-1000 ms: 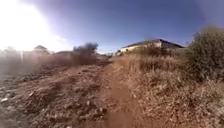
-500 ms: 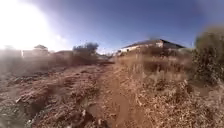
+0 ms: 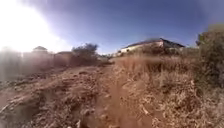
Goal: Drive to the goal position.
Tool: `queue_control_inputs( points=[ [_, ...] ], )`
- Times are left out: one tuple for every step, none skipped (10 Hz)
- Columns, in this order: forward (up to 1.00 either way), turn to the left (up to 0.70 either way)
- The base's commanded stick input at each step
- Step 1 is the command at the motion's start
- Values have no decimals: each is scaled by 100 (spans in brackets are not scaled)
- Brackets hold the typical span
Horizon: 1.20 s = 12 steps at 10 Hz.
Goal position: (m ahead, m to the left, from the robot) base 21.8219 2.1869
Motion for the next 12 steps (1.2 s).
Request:
queue_control_inputs(
  points=[
    [50, 0],
    [50, 0],
    [50, 0],
    [50, 0],
    [50, 0],
    [50, 0],
    [50, 0],
    [50, 0],
    [50, 0],
    [50, 0],
    [50, 0],
    [50, 0]
  ],
)
